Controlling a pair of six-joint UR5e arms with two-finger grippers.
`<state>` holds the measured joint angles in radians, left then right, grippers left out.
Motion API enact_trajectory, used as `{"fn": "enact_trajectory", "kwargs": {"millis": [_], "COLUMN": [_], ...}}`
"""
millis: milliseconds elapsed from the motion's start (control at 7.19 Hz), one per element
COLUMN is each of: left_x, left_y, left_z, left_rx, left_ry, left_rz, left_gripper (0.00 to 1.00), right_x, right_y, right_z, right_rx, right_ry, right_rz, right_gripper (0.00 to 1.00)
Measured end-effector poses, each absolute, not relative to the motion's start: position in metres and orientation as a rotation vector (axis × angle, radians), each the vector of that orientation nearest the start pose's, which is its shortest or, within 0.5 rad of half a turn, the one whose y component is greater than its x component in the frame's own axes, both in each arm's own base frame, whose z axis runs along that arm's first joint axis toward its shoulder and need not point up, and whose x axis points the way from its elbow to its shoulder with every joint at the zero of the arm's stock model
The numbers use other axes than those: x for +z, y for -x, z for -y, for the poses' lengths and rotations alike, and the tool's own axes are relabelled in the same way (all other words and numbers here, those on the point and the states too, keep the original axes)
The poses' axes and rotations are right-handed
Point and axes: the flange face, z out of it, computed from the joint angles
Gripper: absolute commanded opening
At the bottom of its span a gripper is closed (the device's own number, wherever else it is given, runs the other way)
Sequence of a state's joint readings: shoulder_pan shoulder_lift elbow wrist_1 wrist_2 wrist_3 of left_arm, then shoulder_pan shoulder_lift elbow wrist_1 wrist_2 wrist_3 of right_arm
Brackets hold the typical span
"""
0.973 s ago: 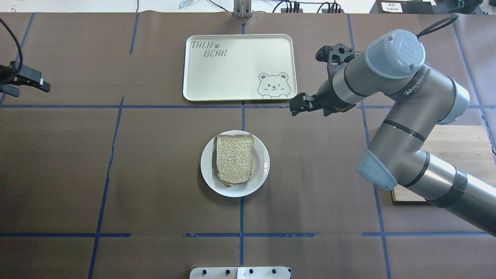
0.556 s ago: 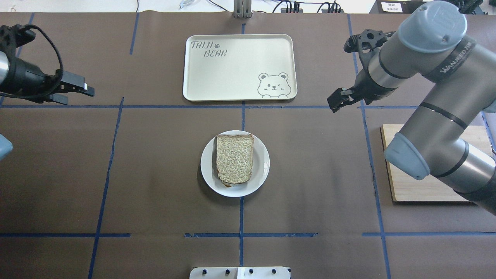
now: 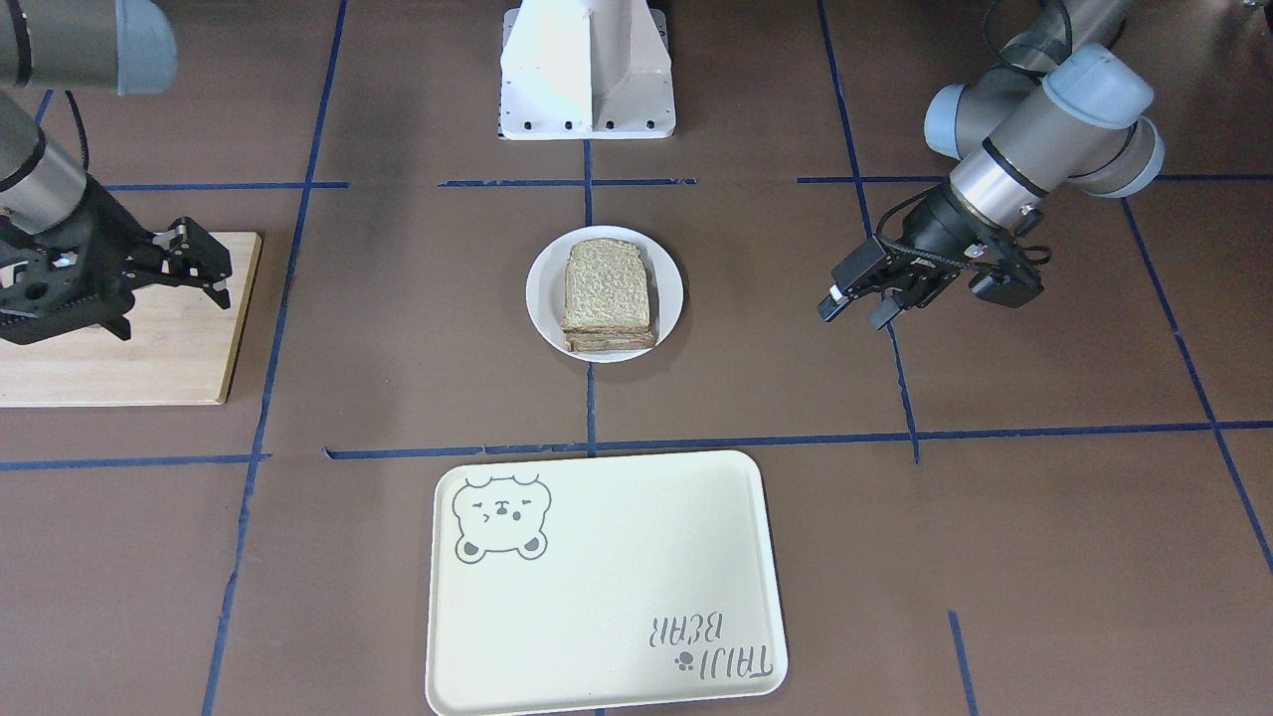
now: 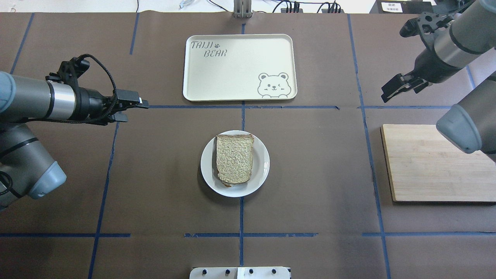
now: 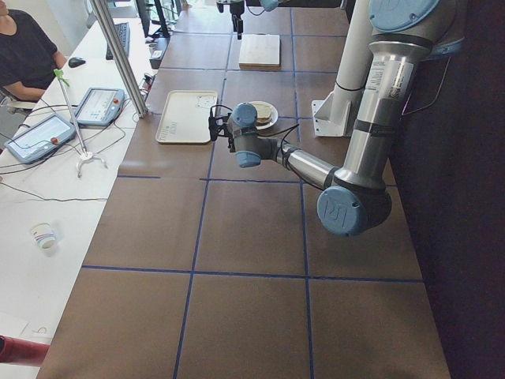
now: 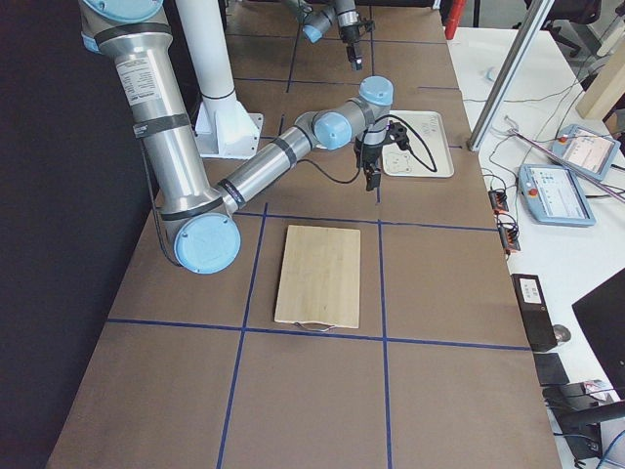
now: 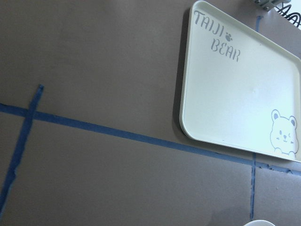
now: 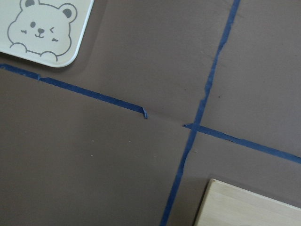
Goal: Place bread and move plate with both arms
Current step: 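Withdraw the right gripper upward while the left gripper reaches toward the plate rim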
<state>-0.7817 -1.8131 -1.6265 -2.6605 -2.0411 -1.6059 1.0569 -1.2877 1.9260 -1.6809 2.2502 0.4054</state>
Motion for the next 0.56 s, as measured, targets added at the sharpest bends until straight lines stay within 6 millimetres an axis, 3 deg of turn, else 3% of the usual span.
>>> {"fn": "enact_trajectory", "kwargs": {"millis": [278, 556], "left_x": [0.364, 0.346], "left_y": [-0.405, -0.446], "left_z": [0.455, 0.442], "left_rx": [-0.353, -0.353], "left_ry": [-0.080, -0.028], "left_rz": [-1.472, -1.495], "left_gripper": [0.72, 0.59], "right_x": [0.371, 0.375], "right_y": [0.185, 0.175], "right_z": [0.522, 0.523], "right_rx": [-0.290, -0.284], "right_ry": [-0.151, -0.150], "right_rz": [0.846, 0.855], "right_gripper": [1.00, 1.00]}}
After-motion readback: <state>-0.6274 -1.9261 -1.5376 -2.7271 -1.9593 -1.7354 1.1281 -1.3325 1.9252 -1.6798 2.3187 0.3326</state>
